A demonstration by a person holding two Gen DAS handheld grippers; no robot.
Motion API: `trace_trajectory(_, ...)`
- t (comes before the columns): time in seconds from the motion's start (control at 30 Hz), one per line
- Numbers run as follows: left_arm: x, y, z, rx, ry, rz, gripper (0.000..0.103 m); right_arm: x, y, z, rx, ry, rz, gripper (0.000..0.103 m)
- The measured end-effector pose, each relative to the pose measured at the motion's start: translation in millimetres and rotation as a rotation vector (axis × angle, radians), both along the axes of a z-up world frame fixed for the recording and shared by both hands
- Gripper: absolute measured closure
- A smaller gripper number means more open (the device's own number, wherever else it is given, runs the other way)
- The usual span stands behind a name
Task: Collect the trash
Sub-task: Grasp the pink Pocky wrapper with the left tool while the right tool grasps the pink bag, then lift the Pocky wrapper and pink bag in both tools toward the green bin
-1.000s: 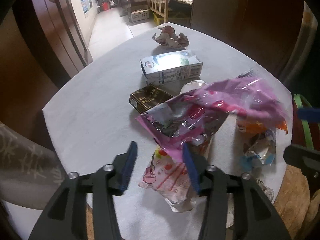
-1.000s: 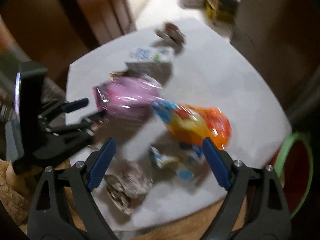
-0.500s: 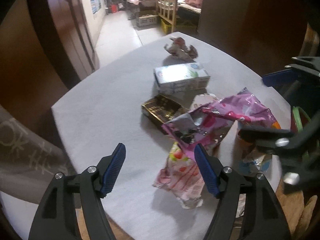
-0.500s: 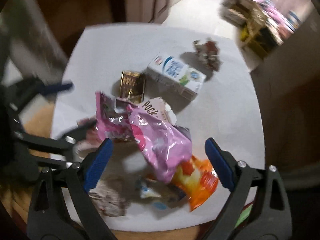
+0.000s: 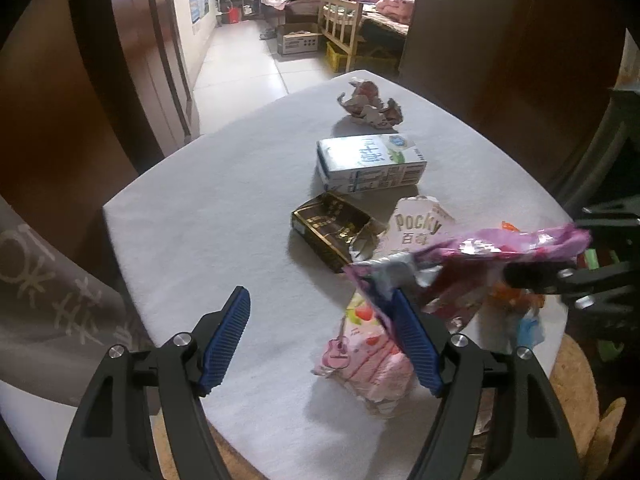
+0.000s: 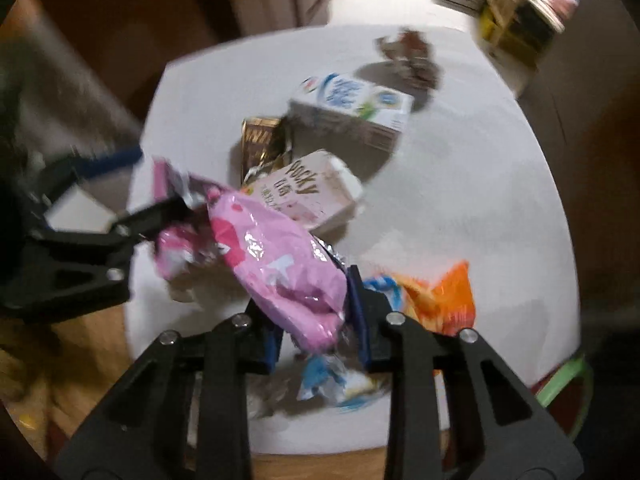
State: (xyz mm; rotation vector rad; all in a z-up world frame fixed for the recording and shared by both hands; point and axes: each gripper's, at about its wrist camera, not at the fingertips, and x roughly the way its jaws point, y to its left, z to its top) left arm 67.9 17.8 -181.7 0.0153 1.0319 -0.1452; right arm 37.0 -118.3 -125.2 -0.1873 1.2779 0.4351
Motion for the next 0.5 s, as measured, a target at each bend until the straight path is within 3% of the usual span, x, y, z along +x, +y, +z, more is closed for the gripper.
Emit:
trace_trajectory(0.2, 2.8, -3.2, -0.4, 0.018, -0.015, 0.015, 0.034, -26.3, -48.6, 22.8, 0.003, -0.094, -0.204, 0.075)
trace_trajectory(0.37, 10.1, -25.2, -16.4, 0.037, 0.029, -0.06, 0.034, -43.3, -82.7, 29.9, 0.059, -0.069, -0.273, 0.074)
trace_trajectory(0.4, 14.0, -33.3, -20.0, 0.043, 0.037, -0.082, 0.033, -49.2, -86.3, 28.4, 0.078, -0.054, -0.279, 0.071)
trace_trajectory(0.5, 25.8, -50.7, -31.1, 0.058, 0.077, -0.117, 0.033, -64.7, -83.6, 18.5, 0.091, -0.021, -0.266, 0.04)
